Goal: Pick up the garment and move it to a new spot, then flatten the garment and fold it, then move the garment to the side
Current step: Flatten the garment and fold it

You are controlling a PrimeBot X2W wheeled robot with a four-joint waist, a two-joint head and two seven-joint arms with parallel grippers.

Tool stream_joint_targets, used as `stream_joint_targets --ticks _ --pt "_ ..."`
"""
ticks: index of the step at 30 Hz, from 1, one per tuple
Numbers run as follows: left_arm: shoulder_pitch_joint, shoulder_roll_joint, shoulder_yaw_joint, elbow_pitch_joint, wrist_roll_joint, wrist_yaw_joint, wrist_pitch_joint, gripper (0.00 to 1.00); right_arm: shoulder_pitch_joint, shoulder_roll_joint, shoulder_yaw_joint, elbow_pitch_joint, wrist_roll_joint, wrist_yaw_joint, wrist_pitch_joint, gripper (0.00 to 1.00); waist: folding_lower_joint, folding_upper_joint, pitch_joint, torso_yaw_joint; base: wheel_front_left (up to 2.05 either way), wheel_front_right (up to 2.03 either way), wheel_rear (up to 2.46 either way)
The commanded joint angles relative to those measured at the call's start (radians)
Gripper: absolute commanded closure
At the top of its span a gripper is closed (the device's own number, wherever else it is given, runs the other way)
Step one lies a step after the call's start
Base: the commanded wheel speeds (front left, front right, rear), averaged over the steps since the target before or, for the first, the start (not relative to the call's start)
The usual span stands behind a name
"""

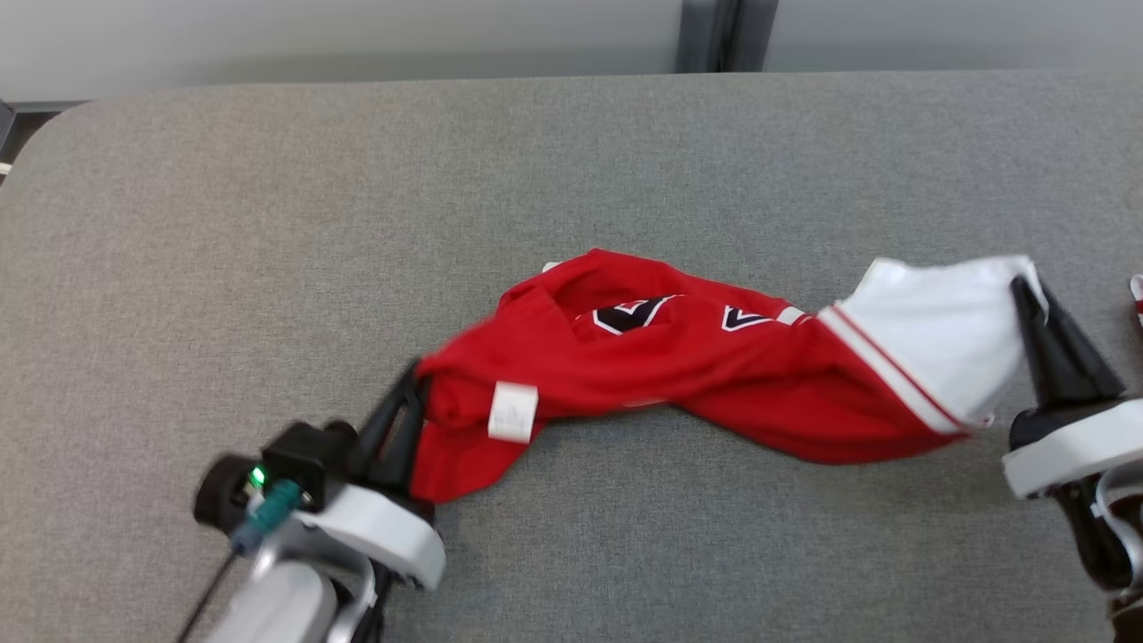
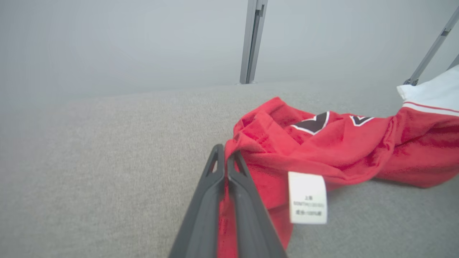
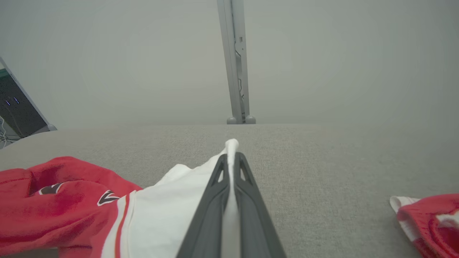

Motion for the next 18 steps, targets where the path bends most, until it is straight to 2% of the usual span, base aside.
stream_joint_targets --ticks 1,6,11,18 --pt "-0.028 0.014 0.012 -0.013 0.013 0.006 -0.008 1.00 -0.016 -0.011 -0.012 -0.013 -0.009 0.000 -0.011 1.00 0.0000 0.0000 -0.006 -0.002 0.00 0.00 0.00" --pt "-0.138 0.074 0.058 -0.088 0.035 0.003 0.004 1.00 -0.077 -0.031 -0.059 -0.114 -0.068 0.000 -0.022 1.00 0.0000 0.0000 -0.035 -0.015 0.00 0.00 0.00" --pt "-0.279 0.130 0.101 -0.167 0.052 -0.006 0.049 1.00 -0.184 -0.060 -0.090 -0.240 -0.106 0.000 0.021 1.00 0.0000 0.0000 -0.069 -0.043 0.00 0.00 0.00" --pt "-0.464 0.166 0.153 -0.231 0.039 -0.027 0.112 1.00 -0.325 -0.097 -0.116 -0.351 -0.117 0.000 0.080 1.00 0.0000 0.0000 -0.097 -0.060 0.00 0.00 0.00"
